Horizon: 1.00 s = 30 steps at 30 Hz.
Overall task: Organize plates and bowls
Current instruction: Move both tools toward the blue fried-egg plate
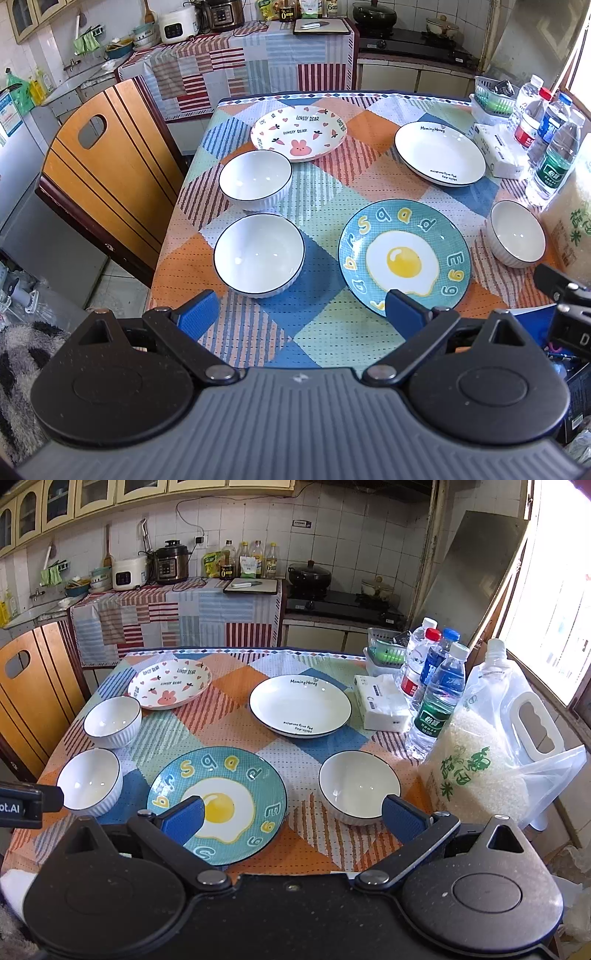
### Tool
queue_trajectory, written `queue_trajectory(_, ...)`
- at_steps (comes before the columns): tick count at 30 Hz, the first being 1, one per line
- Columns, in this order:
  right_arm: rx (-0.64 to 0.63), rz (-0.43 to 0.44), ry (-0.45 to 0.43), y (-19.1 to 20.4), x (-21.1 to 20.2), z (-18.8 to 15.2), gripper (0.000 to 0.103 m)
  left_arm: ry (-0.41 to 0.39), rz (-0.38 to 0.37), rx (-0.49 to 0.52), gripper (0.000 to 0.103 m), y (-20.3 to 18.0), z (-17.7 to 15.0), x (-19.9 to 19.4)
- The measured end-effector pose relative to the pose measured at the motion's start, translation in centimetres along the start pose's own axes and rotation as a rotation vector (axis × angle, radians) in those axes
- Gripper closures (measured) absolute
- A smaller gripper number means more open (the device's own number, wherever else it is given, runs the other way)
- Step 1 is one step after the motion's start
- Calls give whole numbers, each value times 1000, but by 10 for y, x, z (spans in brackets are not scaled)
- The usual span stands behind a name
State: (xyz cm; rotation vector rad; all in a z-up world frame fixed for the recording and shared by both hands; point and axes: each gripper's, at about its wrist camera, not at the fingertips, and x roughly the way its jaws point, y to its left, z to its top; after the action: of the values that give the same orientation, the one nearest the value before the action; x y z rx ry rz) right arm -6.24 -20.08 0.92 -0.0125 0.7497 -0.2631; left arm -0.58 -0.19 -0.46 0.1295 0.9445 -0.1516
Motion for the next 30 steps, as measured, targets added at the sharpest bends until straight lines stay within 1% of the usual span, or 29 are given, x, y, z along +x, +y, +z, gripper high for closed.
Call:
queue_trajectory(13, 56, -13, -23, -9, 0, -3, 0, -10, -8, 28, 5, -1, -2, -4)
queue_trajectory(30, 37, -23, -43, -9, -1, -5, 0, 4, -26, 16, 5, -2, -3, -3)
